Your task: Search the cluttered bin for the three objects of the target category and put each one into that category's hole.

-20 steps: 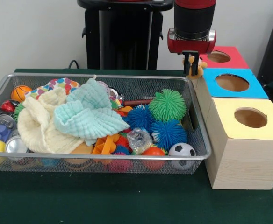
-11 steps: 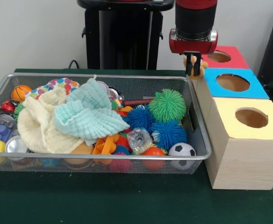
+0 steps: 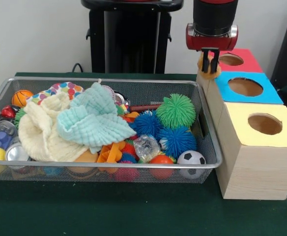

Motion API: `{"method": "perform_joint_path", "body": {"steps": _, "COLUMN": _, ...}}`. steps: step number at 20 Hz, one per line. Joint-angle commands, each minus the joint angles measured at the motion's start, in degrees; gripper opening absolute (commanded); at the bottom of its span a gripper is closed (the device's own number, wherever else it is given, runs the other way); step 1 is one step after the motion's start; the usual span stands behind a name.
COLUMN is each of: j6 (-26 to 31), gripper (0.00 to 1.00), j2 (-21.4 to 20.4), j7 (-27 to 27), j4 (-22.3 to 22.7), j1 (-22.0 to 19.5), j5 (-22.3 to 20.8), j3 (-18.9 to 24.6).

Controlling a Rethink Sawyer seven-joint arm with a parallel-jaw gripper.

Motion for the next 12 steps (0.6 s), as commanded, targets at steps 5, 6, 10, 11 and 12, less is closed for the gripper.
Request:
{"method": "perform_joint_path", "body": {"steps": 5, "j6": 13.2, "gripper": 0.00, "j2": -1.3, "j7": 12.3, "j4": -2.5, "j1": 2.9, "j5": 1.6, "j3": 1.7}}
{"method": "perform_joint_path", "body": {"steps": 6, "j6": 13.5, "gripper": 0.00, "j2": -1.4, "j7": 11.9, "j4": -2.6, "j1": 2.6, "j5": 1.6, "j3": 1.7}}
{"method": "perform_joint_path", "body": {"steps": 10, "j6": 14.5, "gripper": 0.00, "j2": -0.7, "j7": 10.7, "j4": -3.8, "j1": 1.5, "j5": 1.9, "j3": 1.9}}
{"method": "perform_joint_path", "body": {"steps": 11, "j6": 14.7, "gripper": 0.00, "j2": -0.7, "j7": 10.6, "j4": -4.0, "j1": 1.4, "j5": 2.0, "j3": 2.0}}
{"method": "perform_joint_path", "body": {"steps": 12, "j6": 14.7, "gripper": 0.00, "j2": -0.7, "j7": 10.4, "j4": -4.0, "j1": 1.2, "j5": 2.0, "j3": 2.0}}
